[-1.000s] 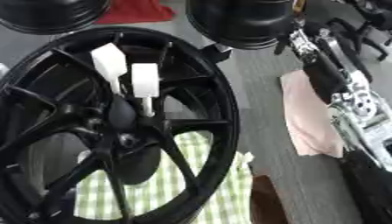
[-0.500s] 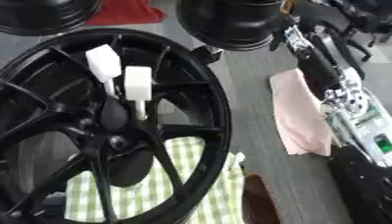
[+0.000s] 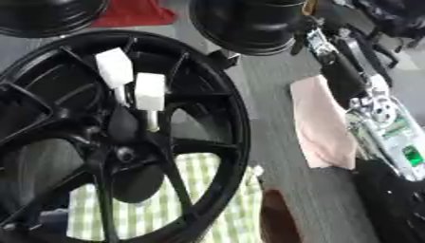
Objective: Pull the pin out of the wheel hub.
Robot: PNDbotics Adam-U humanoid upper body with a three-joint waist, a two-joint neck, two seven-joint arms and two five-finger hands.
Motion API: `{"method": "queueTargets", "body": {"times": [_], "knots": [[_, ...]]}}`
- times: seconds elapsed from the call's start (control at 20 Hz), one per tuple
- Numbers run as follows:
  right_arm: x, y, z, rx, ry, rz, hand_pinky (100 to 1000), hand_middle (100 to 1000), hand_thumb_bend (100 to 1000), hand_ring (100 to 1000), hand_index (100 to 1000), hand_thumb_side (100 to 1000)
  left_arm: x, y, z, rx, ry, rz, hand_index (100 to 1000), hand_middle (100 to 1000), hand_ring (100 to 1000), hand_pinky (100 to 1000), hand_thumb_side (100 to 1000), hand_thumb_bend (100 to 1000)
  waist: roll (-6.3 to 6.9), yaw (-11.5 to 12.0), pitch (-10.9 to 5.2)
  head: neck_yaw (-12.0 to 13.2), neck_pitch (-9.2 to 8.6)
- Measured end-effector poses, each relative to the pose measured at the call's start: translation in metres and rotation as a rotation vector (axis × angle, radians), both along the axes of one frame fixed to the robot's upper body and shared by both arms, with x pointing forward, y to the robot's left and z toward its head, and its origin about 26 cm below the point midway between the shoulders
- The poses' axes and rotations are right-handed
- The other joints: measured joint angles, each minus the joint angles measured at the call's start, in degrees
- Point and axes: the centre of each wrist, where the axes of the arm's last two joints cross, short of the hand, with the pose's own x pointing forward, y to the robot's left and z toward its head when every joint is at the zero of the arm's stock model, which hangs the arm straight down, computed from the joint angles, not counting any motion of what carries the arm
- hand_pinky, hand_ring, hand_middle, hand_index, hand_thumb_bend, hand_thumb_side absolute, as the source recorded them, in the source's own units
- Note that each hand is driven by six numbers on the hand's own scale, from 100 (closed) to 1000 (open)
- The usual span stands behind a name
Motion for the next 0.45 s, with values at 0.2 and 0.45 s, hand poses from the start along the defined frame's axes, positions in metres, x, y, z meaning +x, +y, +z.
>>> {"method": "queueTargets", "body": {"times": [0.2,0.45], "knots": [[0.0,0.0,0.0,0.0,-0.003,0.001,961,400,100,915,661,655,0.002,-0.008,-0.012,-0.132,-0.074,-0.145,760,618,648,878,637,432,-0.15,-0.2,0.02,0.0,0.05],[0.001,0.001,0.002,-0.001,-0.012,0.006,961,400,100,915,661,652,0.007,-0.023,-0.035,-0.283,-0.146,-0.284,755,617,647,878,623,424,-0.72,-0.3,0.06,0.0,0.21]]}}
